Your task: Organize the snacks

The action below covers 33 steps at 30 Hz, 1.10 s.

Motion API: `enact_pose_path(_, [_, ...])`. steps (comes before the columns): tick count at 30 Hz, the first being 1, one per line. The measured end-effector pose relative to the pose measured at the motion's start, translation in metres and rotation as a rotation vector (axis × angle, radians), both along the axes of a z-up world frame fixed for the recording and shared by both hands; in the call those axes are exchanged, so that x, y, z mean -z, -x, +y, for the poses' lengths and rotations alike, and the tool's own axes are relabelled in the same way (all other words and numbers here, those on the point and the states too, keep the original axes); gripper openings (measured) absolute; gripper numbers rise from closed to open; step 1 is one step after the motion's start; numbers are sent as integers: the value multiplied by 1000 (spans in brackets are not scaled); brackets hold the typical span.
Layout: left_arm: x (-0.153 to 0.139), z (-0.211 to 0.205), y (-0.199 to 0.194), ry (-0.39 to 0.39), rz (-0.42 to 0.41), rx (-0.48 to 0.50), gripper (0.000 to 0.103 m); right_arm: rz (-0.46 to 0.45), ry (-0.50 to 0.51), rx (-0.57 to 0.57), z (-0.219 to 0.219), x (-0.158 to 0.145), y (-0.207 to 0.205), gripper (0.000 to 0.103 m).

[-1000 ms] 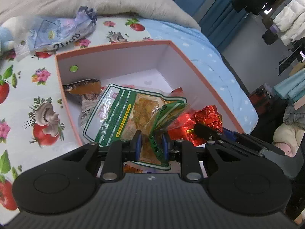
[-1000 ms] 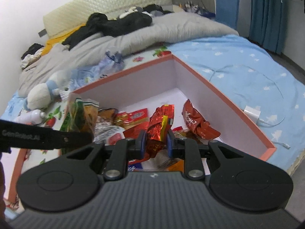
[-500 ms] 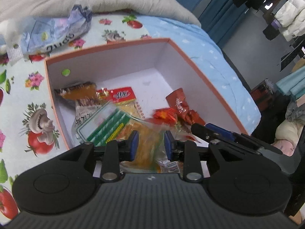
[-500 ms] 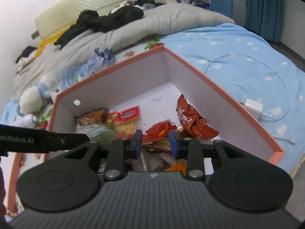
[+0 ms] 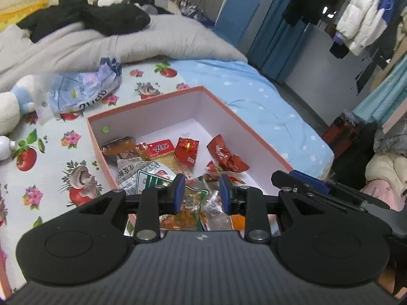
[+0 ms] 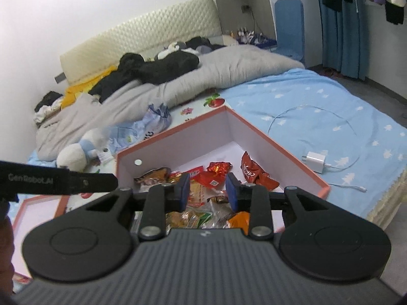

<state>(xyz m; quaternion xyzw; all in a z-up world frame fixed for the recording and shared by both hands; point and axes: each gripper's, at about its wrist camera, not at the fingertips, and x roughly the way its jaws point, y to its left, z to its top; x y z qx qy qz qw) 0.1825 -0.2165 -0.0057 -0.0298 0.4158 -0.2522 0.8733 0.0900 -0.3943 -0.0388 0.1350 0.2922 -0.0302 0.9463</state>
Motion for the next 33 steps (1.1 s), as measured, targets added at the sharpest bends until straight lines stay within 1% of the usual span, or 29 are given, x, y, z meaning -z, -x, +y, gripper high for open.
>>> enact_pose_path(4, [-15, 12, 37, 9, -32, 0, 33, -35, 16, -4, 10, -13, 28, 34])
enact_pose_path(9, [-26, 29, 78, 23, -62, -13, 33, -72, 24, 1, 22, -25, 60, 35])
enact_pose_path(13, [-31, 40, 108, 21, -92, -8, 33, -94, 20, 11, 31, -29, 83, 34])
enact_pose_path(18, [-33, 54, 138, 28, -117, -28, 33, -108, 28, 3, 39, -30, 107, 34])
enact_pose_path(26, [-34, 64, 174, 17, -152, -64, 33, -116, 32, 16, 42, -30, 135, 34])
enact_pose_path(29, [-32, 69, 181, 8, -161, -84, 33, -115, 38, 16, 41, -28, 137, 35])
enact_pose_path(33, [-24, 76, 181, 5, -153, -117, 34, -98, 76, 12, 45, -18, 133, 35])
